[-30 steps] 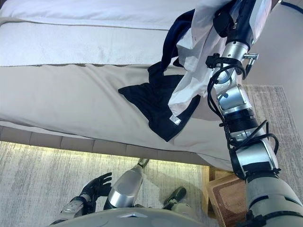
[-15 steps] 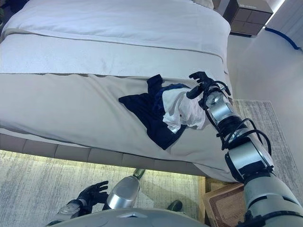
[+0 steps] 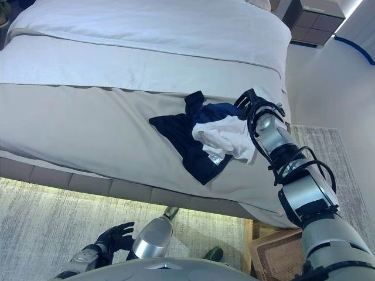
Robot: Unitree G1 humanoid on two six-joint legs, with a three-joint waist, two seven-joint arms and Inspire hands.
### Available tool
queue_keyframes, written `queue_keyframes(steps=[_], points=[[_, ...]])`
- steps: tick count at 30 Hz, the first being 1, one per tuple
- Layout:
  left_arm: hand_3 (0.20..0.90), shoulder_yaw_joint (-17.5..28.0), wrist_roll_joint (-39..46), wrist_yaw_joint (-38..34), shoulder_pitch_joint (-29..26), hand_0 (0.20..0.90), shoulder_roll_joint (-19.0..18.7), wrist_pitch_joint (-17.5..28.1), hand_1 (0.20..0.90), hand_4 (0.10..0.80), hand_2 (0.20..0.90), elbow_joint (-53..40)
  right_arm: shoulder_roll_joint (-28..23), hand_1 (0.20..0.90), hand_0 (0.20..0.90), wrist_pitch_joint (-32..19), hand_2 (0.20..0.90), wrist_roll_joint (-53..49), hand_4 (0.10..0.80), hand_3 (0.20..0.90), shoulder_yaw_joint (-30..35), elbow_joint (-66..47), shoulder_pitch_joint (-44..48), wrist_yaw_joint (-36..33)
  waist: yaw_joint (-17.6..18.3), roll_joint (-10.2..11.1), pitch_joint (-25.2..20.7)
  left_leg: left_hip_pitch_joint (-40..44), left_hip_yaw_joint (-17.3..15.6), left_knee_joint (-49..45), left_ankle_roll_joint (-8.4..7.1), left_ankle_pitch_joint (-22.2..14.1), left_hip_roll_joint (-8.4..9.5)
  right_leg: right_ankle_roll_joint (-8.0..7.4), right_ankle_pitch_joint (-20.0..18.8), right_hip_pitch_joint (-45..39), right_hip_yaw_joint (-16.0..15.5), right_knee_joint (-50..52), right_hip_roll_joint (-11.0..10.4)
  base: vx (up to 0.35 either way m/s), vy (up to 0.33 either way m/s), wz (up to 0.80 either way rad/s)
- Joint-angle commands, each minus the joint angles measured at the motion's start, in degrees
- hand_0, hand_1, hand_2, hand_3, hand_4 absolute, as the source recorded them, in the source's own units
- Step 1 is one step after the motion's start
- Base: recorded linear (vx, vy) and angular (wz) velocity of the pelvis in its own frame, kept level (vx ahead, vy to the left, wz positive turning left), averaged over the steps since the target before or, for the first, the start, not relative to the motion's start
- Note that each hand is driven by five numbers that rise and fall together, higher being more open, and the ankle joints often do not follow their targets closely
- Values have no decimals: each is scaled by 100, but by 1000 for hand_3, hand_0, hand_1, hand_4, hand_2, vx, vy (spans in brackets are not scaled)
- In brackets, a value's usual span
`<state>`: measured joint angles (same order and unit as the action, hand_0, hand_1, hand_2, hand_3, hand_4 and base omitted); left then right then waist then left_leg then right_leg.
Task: Pick up the clothes from the bed and place them into the basket
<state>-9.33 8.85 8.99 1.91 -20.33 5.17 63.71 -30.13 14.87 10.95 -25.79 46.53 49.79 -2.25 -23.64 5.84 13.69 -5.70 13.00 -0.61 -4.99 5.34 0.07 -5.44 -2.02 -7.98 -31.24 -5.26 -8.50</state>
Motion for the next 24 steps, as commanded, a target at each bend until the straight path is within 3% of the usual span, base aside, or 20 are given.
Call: queue_keyframes(steps=[1,4,9,15,24], points=[[900,-429,-98,78,67,900,-213,161,900,800,900,-29,-322,900,900,-208,900,529,800,900,-324,-262,390,68,-42,-53,-249,266,-313,436,356,-342,157,-84,408,-152,265,511,-78,30,33,4],[900,-396,-99,99,39,900,-236,90,900,800,900,-80,-184,900,900,-119,900,790,800,900,-464,111,252,438,-143,-89,-175,345,-265,441,314,-421,108,-67,590,-192,262,701,-100,119,-35,5],[900,-488,-45,179,-83,900,-310,235,900,800,900,-47,72,900,900,-88,900,871,800,900,-524,979,348,401,-302,-174,-31,203,-108,412,333,-366,142,-29,679,-153,180,850,-124,-6,-6,6],[900,-627,149,244,-378,900,-340,271,900,800,900,-165,140,900,900,471,900,951,800,900,-511,1719,591,698,-430,-330,291,-288,73,282,353,-223,211,51,791,182,74,1145,-230,-124,-13,15],[900,-688,62,212,-432,900,-319,262,900,800,900,-315,164,900,900,513,900,898,800,900,-365,1993,533,660,-539,-368,471,-502,192,197,332,-153,260,88,827,241,-12,1194,-240,-2,-28,11]])
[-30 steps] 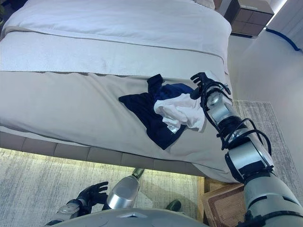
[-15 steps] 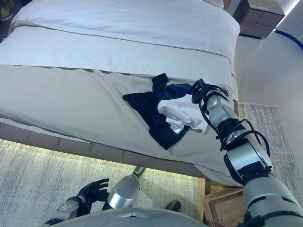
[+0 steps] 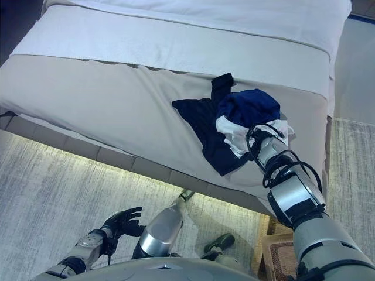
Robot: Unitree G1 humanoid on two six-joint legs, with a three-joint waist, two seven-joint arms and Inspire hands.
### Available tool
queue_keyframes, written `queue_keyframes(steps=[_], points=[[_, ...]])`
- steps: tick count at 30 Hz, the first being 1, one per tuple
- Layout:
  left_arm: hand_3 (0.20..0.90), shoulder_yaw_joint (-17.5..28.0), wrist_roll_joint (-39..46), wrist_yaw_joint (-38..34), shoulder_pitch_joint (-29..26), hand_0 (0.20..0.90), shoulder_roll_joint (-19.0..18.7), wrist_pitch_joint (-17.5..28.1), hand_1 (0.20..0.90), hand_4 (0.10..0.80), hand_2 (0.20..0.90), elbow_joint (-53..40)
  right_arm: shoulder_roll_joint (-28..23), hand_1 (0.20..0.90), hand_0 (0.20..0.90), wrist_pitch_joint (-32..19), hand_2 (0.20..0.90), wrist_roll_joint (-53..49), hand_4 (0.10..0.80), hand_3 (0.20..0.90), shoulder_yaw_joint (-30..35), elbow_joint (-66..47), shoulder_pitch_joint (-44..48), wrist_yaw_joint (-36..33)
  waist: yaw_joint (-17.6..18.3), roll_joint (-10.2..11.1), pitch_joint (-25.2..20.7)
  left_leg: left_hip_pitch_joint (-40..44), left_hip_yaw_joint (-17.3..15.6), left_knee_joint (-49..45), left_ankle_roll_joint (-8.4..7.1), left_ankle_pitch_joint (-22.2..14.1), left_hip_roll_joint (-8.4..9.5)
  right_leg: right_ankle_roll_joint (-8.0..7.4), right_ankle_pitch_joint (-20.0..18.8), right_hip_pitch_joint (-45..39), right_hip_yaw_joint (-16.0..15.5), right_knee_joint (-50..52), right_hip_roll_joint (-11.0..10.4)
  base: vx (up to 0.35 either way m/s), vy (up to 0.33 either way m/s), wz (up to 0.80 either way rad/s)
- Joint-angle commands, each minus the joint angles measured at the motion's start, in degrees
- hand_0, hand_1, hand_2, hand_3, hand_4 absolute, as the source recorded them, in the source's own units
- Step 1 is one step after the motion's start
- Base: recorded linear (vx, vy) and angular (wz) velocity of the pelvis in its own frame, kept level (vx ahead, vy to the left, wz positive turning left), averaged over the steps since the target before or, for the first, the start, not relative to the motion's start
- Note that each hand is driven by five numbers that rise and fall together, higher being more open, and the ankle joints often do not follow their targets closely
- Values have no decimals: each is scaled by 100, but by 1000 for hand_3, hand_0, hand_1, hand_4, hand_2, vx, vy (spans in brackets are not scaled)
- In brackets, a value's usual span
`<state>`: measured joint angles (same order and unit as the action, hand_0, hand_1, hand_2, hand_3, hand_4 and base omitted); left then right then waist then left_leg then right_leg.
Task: Pick up the clothes from the bed and place them into the basket
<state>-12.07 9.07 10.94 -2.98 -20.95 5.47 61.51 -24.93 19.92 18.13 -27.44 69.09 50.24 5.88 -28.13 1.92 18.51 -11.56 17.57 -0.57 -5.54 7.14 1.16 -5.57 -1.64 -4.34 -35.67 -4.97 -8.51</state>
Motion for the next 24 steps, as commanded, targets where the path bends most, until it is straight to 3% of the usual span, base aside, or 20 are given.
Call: queue_keyframes(steps=[1,7,8,9,10,15,24], points=[[900,-441,62,12,44,900,-250,235,900,800,900,-112,-350,900,900,3,900,186,800,900,-201,-253,488,-171,-89,16,9,73,-252,173,389,-337,153,106,800,-109,433,1189,-240,0,0,0],[900,-586,237,13,32,900,-190,319,900,800,900,-244,-307,900,900,-20,900,129,800,900,-177,-233,549,-544,-95,-74,118,-40,-233,91,387,-333,175,115,829,-18,438,1255,-266,0,0,0],[900,-633,290,-3,33,900,-171,364,900,800,900,-248,-266,594,594,-70,594,134,443,543,-149,-236,585,-791,-99,-108,161,-74,-239,98,386,-320,174,113,827,13,432,1258,-267,0,0,0],[900,-643,309,-20,25,900,-154,367,900,800,900,-247,-255,594,594,-136,594,69,443,543,-144,-264,611,-1028,-97,-116,184,-89,-245,109,385,-310,174,108,817,25,435,1247,-260,0,0,0],[900,-645,313,-24,22,900,-150,361,900,800,900,-249,-253,300,300,-174,300,30,100,200,-146,-270,618,-1124,-97,-118,189,-92,-246,113,385,-307,174,106,814,28,436,1243,-258,0,0,0],[900,-648,435,-104,75,900,-91,446,900,800,900,-187,-276,300,300,-636,300,-186,100,200,-73,-819,770,-2235,-19,-101,221,-105,-337,187,369,-286,129,75,755,83,471,1149,-185,-16,9,3],[900,-372,423,-170,484,900,57,688,900,800,900,16,-633,300,300,-956,300,-564,100,200,522,-3466,564,-3548,315,39,18,186,-587,327,344,-399,19,39,681,-26,747,851,-18,24,26,-8]])
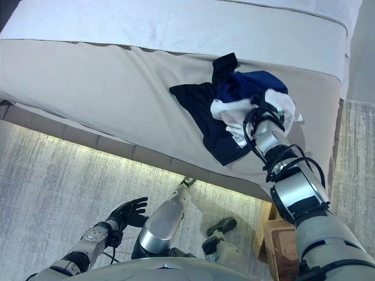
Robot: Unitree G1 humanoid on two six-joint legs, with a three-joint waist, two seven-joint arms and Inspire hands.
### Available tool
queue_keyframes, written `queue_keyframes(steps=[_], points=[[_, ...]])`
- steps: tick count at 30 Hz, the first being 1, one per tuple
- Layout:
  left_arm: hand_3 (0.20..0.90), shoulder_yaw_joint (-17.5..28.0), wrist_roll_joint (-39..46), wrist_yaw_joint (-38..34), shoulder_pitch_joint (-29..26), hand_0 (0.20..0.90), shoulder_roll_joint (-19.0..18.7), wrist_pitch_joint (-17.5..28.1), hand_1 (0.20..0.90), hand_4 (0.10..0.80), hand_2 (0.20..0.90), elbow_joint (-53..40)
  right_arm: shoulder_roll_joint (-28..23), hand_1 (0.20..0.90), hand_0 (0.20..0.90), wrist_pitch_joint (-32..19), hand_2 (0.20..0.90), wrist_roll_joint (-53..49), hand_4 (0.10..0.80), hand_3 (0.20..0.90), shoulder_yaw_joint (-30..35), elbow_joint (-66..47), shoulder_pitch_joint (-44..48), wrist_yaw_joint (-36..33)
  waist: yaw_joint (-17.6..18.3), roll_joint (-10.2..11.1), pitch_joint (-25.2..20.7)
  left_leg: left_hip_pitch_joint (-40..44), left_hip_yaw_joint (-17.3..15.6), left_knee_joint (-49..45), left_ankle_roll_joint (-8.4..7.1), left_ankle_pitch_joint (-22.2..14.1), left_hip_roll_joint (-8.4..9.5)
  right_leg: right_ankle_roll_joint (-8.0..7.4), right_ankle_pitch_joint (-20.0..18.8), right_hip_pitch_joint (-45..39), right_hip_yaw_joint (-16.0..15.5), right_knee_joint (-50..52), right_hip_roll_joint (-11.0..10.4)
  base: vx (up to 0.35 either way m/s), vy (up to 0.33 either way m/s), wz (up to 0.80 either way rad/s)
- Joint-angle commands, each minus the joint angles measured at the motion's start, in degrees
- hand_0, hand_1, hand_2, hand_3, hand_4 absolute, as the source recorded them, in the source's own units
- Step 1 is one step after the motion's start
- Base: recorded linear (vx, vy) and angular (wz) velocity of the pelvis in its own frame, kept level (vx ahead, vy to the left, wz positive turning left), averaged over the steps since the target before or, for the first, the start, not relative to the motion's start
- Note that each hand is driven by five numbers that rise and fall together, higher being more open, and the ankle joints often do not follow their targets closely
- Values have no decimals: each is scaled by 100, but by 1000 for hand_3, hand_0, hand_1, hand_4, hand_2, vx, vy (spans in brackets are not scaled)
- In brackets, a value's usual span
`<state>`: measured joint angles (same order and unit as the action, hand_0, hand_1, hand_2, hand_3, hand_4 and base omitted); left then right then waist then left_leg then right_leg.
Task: Pick up the clothes from the bed and place them into the basket
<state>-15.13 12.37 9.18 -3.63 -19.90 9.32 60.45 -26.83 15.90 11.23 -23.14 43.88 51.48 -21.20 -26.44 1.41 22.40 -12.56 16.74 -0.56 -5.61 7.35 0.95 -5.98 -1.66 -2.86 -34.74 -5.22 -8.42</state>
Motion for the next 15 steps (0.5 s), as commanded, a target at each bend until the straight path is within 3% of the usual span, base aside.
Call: queue_keyframes(steps=[1,7,15], points=[[900,13,47,13,621,900,-27,325,900,800,900,166,-498,300,300,-586,300,143,100,200,245,-1322,380,-910,201,123,-462,362,-562,376,354,-441,29,66,654,-220,713,780,0,63,24,-14],[900,298,-250,-17,829,900,34,403,900,800,900,437,-839,300,300,-990,300,297,100,200,790,-2599,71,-1305,415,254,-920,597,-830,457,426,-466,22,-8,382,-360,794,462,-6,29,30,-17],[900,541,-572,-107,881,900,105,338,900,800,900,655,-1309,300,300,-1403,300,46,100,200,1454,-3819,-268,-2009,773,289,-1535,1070,-1130,548,462,-674,-18,-83,367,-563,974,380,-45,13,-22,-20]])
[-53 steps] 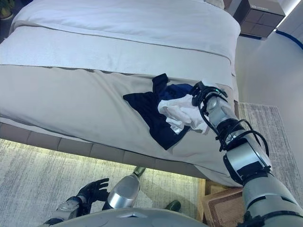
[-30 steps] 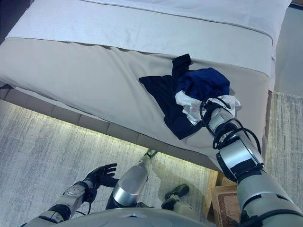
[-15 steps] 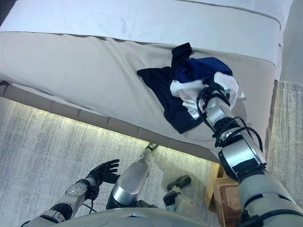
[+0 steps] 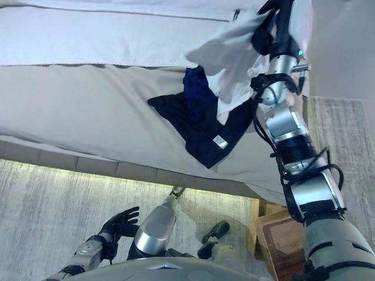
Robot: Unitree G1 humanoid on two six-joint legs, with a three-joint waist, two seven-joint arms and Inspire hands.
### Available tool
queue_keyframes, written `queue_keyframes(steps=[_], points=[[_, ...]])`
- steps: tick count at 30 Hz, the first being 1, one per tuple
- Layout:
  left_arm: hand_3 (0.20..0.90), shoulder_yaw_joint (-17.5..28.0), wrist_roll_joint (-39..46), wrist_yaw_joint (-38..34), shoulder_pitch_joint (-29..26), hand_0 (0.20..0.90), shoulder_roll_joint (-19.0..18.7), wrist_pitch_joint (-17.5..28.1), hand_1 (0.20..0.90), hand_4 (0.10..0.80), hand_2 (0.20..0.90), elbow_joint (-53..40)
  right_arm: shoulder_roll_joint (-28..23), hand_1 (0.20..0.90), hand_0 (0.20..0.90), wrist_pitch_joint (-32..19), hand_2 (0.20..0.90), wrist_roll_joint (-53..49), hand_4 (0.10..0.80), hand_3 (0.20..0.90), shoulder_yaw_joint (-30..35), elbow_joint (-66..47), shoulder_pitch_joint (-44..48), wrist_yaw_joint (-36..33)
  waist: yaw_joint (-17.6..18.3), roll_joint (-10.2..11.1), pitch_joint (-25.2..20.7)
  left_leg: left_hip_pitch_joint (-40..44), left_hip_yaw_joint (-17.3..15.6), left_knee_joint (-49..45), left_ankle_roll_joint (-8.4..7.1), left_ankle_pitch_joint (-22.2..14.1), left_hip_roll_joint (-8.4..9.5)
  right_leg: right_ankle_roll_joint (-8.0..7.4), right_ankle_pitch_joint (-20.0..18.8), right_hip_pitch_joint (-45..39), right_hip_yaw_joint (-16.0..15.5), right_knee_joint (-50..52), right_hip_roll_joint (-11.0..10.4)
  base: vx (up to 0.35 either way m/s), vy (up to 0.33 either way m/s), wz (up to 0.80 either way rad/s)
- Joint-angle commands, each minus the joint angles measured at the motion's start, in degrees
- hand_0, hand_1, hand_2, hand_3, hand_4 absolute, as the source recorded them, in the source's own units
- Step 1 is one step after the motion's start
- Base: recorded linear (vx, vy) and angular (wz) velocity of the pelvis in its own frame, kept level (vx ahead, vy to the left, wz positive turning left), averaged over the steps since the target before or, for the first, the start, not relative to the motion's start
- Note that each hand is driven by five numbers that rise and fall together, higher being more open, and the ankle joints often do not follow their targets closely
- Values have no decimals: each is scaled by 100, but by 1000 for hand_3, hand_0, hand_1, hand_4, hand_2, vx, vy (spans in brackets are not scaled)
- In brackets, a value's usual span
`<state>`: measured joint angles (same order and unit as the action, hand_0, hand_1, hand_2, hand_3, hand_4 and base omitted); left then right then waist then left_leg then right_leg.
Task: Pick up the clothes from the bed and place them into the basket
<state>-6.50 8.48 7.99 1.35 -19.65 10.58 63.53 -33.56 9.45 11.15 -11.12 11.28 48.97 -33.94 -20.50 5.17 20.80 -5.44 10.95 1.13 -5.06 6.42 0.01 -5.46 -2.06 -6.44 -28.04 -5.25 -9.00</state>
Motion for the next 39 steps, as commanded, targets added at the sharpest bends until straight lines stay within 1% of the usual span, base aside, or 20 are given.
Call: queue_keyframes(steps=[1,2,6,7,9,13,15,19,20,23,25,26,30,34,39], points=[[900,-294,-199,9,361,900,85,184,900,800,900,378,-702,300,300,-799,300,-39,100,200,319,-652,-3,-816,229,-102,-1449,422,-596,387,402,-598,70,-143,406,-228,313,384,9,-31,-23,-21],[900,-290,-204,4,350,900,86,189,900,800,900,395,-736,300,300,-833,300,-80,100,200,348,-694,6,-902,249,-110,-1482,448,-622,387,398,-606,65,-147,404,-247,313,379,5,-36,-29,-18],[900,-233,-213,20,260,900,76,-23,900,800,900,429,-1004,300,300,-651,300,-288,100,200,457,-773,149,-972,346,-109,-1680,601,-718,387,385,-662,79,-191,300,-319,303,389,-18,-37,-34,-18],[900,-232,-213,20,258,900,78,-24,900,800,900,429,-1006,300,300,-653,300,-290,100,200,453,-768,155,-973,346,-111,-1677,602,-718,387,385,-663,78,-191,299,-321,303,387,-17,-69,-65,-13],[900,-208,-270,42,206,900,75,-120,900,800,900,494,-1138,300,300,-525,300,-585,100,200,448,-562,205,-845,378,-91,-1777,638,-755,387,354,-654,63,-205,275,-377,284,330,9,-83,-71,-11],[900,-206,-356,36,167,900,73,-268,900,800,900,578,-1314,300,300,-291,300,-772,100,200,457,-307,241,-487,410,-59,-1846,670,-741,387,327,-635,51,-207,265,-410,296,301,43,-58,-48,-4],[900,-192,-420,18,160,900,63,-321,900,800,900,696,-1445,300,300,-206,300,-975,100,200,497,-96,244,-377,444,-21,-1881,701,-749,387,319,-633,35,-199,265,-423,321,325,55,-50,-55,-6],[900,-177,-588,-5,130,900,26,-412,900,800,900,834,-1628,300,300,-199,300,-1301,100,200,738,180,132,-414,544,24,-1916,764,-788,387,334,-660,15,-202,262,-407,416,425,61,-28,-52,-8],[900,-182,-609,1,124,900,25,-420,900,800,900,841,-1637,300,300,-193,300,-1300,100,200,757,185,121,-417,559,28,-1923,744,-785,387,343,-639,20,-206,238,-389,413,424,57,-42,-58,-3],[900,-227,-694,-21,123,900,-6,-459,900,800,900,898,-1731,300,300,-154,300,-1310,100,200,902,230,-9,-447,682,18,-1931,797,-888,387,360,-666,-23,-200,300,-339,549,496,84,-54,-71,-7],[900,-284,-719,0,87,900,-23,-548,900,800,900,879,-1800,300,300,-102,300,-1219,100,200,974,226,-187,-481,872,-42,-1948,836,-1017,387,363,-678,-81,-157,390,-286,727,527,138,-75,-96,-24],[900,-293,-748,13,83,900,-28,-559,900,800,900,862,-1816,300,300,-51,300,-1188,100,200,992,203,-223,-491,892,-54,-1955,840,-1046,387,360,-684,-94,-144,414,-274,767,535,151,-64,-76,-22],[900,-433,-662,62,-55,900,-54,-692,900,800,900,655,-1905,300,300,56,300,-1117,100,200,1155,152,-683,-403,1241,-188,-1952,902,-1300,387,313,-709,-204,-19,556,-185,1049,499,271,-66,-109,-33],[900,-508,-669,92,-166,900,-60,-786,900,800,900,425,-1867,300,300,225,300,-976,100,200,1312,120,-1130,-180,1486,-247,-1920,938,-1468,387,269,-716,-278,51,581,-120,1204,501,340,-47,-122,-27],[900,-663,-692,109,-290,900,-41,-974,900,800,900,84,-1608,300,300,169,300,-736,100,200,1437,160,-1900,152,1758,-341,-1858,1000,-1681,387,235,-711,-352,131,610,-79,1338,518,411,-21,-161,-31]])
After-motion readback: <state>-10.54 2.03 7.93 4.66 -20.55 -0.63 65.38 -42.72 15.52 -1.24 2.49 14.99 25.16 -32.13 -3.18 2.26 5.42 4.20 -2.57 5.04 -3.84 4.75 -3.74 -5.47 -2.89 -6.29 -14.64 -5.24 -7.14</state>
